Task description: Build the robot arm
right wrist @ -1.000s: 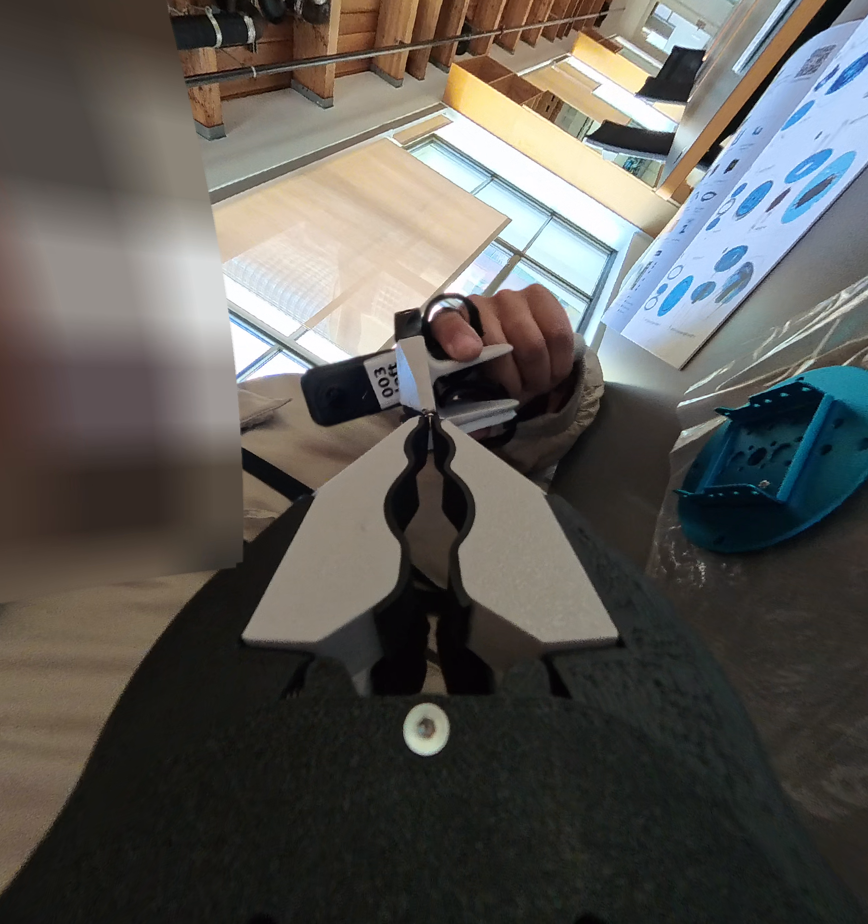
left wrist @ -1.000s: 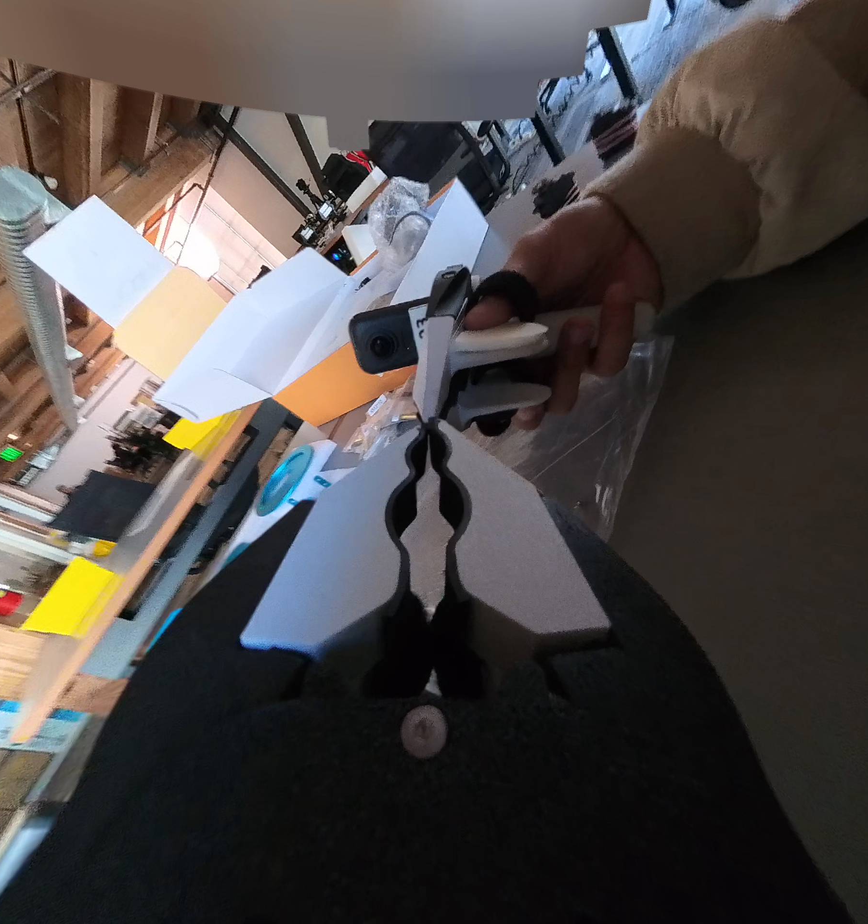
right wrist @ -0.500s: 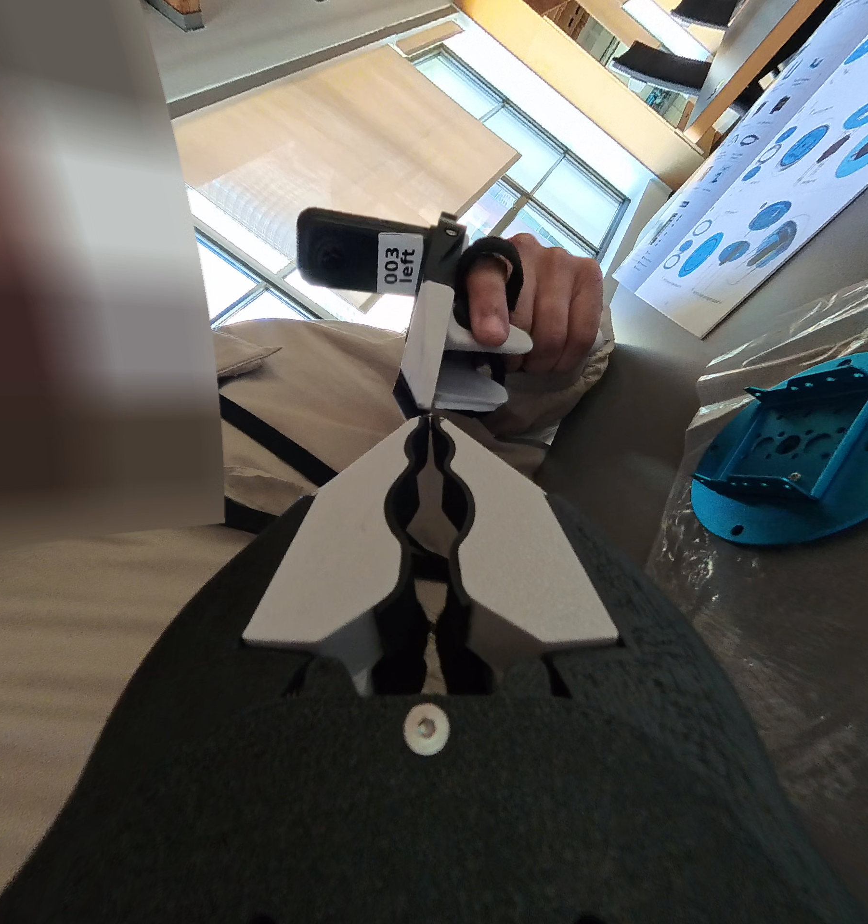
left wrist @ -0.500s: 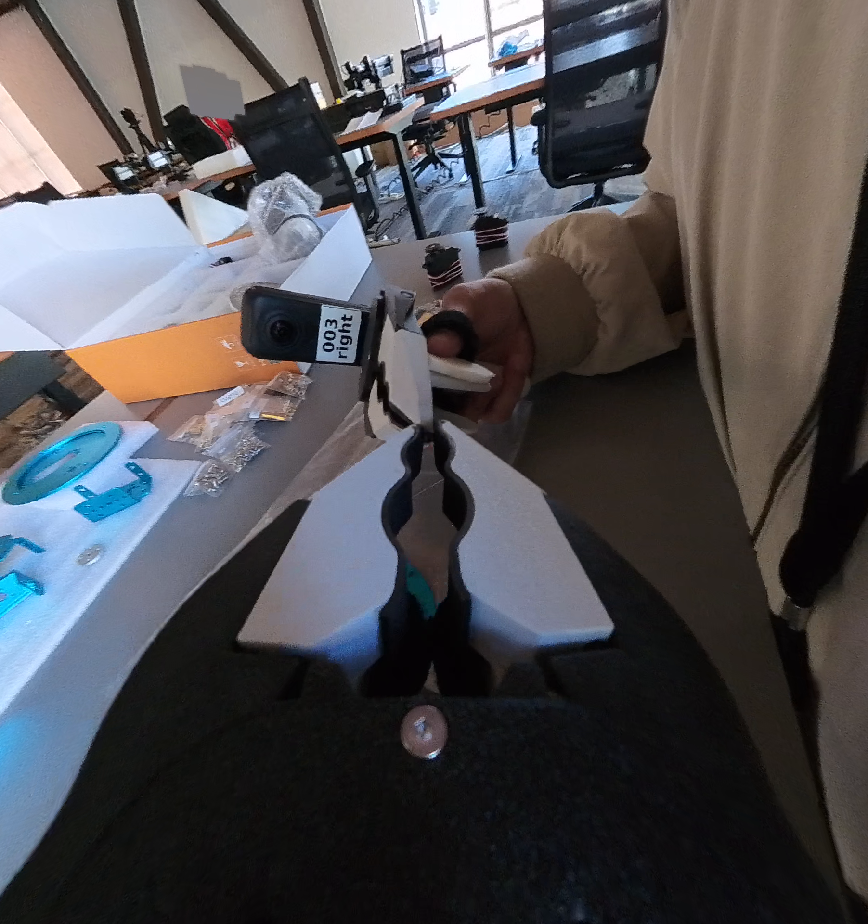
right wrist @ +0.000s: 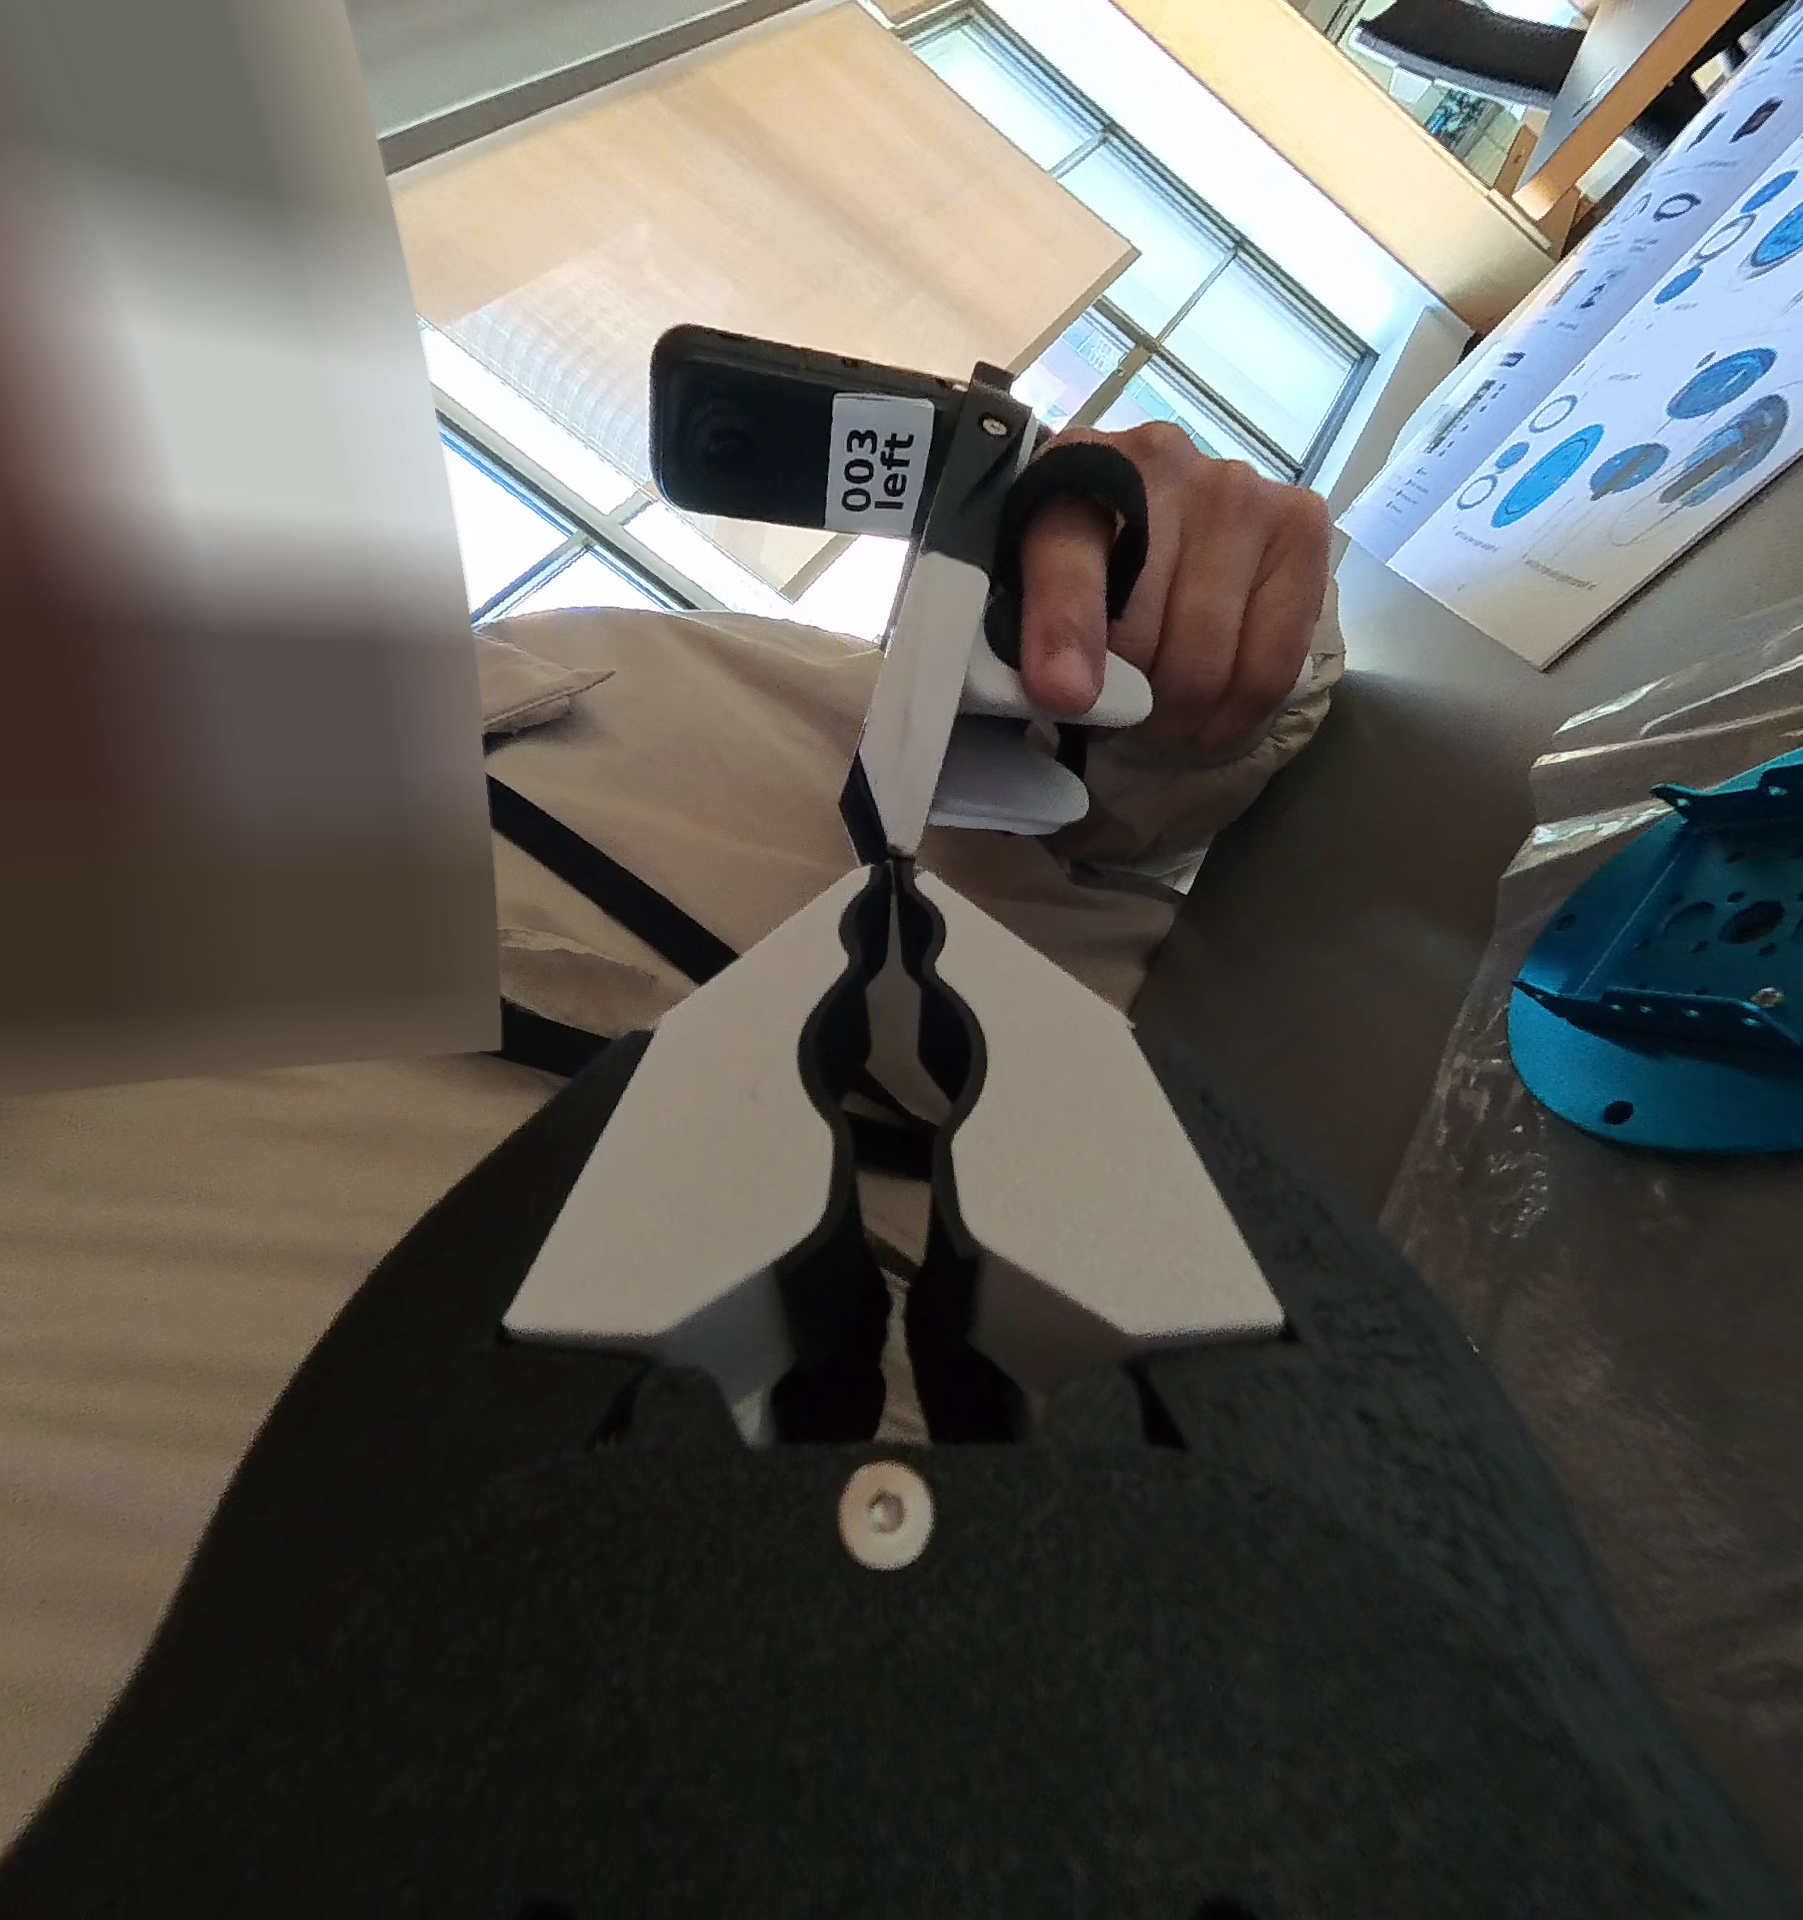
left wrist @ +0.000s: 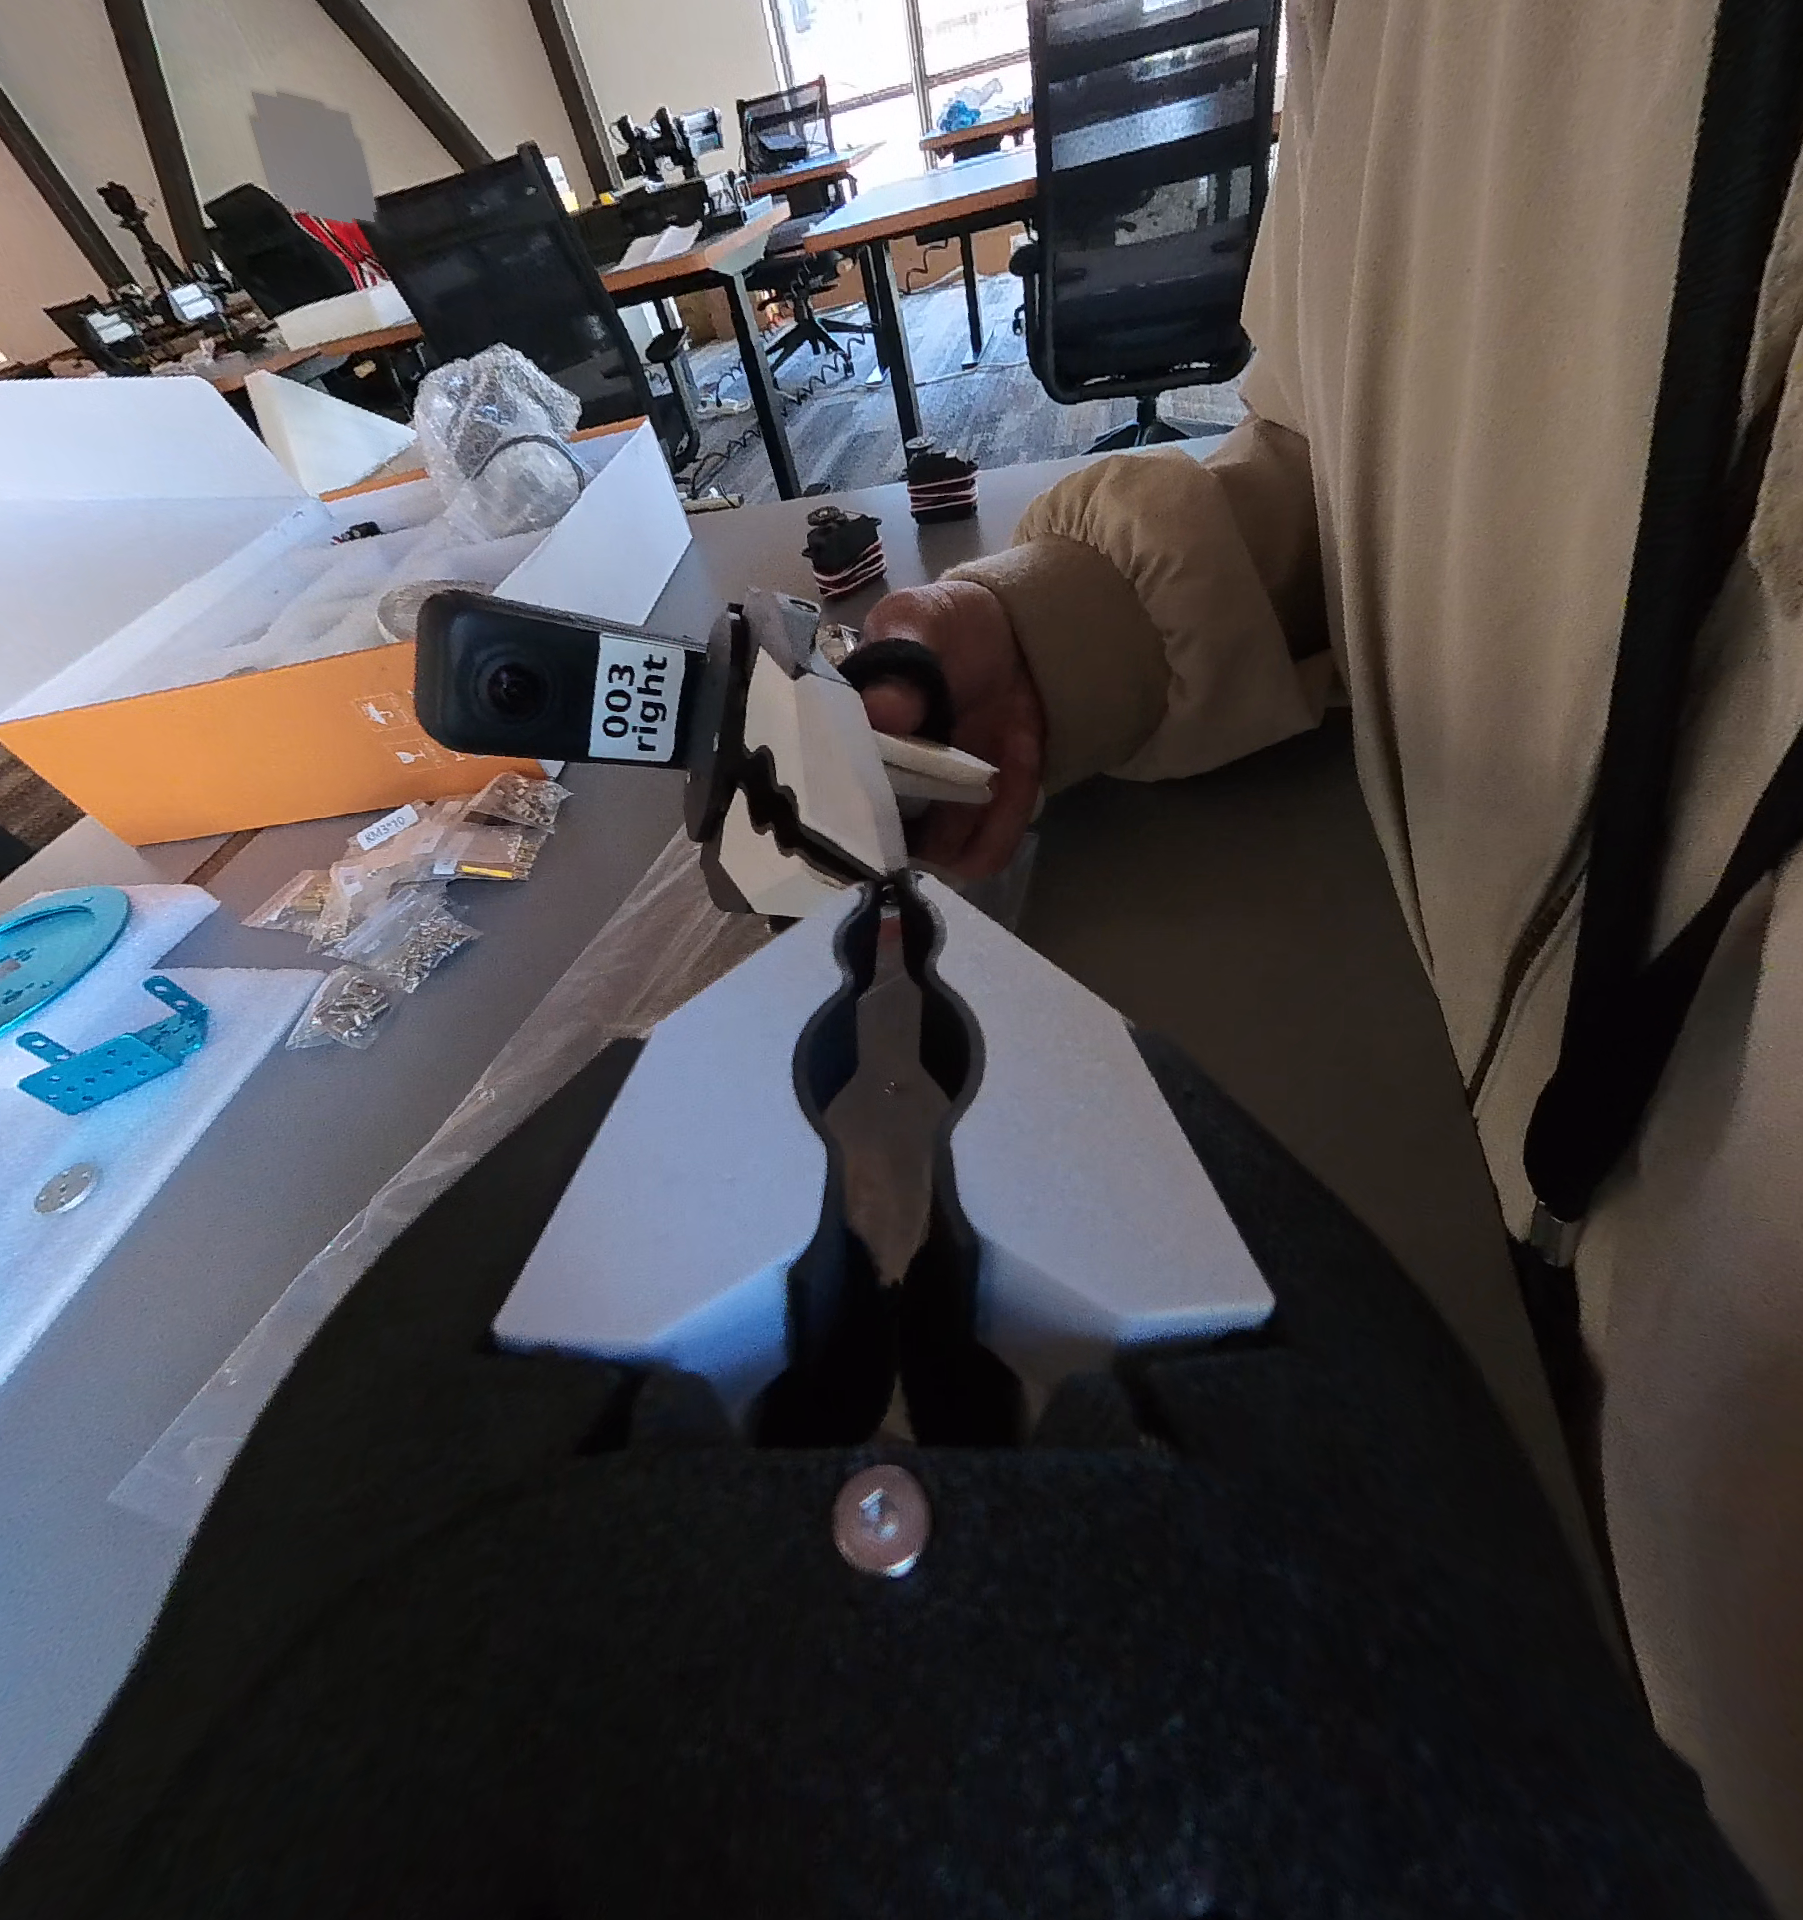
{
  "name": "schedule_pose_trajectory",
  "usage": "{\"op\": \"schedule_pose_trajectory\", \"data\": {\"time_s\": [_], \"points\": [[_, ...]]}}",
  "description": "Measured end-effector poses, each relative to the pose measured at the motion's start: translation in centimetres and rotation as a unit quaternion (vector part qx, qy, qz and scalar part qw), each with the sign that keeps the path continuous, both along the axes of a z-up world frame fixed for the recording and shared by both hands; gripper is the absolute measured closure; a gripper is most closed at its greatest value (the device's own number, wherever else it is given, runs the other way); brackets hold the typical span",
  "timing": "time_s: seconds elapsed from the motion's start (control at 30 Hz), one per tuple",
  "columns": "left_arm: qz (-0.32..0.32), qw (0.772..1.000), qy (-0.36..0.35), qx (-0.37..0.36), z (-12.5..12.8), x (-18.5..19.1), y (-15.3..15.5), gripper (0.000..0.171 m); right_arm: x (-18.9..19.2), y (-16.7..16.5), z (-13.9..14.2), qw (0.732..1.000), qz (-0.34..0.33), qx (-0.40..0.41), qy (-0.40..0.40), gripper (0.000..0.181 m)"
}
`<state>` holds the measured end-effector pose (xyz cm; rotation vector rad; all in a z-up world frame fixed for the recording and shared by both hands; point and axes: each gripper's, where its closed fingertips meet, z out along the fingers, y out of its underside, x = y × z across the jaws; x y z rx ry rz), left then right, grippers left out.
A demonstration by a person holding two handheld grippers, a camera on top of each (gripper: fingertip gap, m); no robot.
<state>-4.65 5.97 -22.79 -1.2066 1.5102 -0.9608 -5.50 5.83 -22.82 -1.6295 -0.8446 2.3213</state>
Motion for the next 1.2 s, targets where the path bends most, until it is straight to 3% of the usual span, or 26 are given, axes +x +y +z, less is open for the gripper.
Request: {"op": "schedule_pose_trajectory", "data": {"time_s": [0.33, 0.43, 0.67, 1.2], "points": [[-0.032, 0.999, 0.004, -0.037, -0.4, -0.2, -0.8, 0.171, 0.1, -0.8, 0.2, 1.0, 0.027, -0.001, 0.011, 0.181], [-0.032, 0.999, 0.013, -0.025, -0.9, -0.1, -0.9, 0.171, 0.0, -0.7, -0.1, 1.0, 0.022, 0.005, 0.0, 0.181], [-0.022, 0.999, -0.019, -0.027, 0.7, -0.1, -0.7, 0.162, 0.6, -0.4, 0.7, 1.0, 0.019, -0.002, 0.019, 0.181], [-0.035, 0.999, 0.003, 0.028, -0.1, 0.0, -1.2, 0.171, 0.0, -1.3, -0.1, 0.999, 0.042, -0.006, 0.003, 0.181]]}}
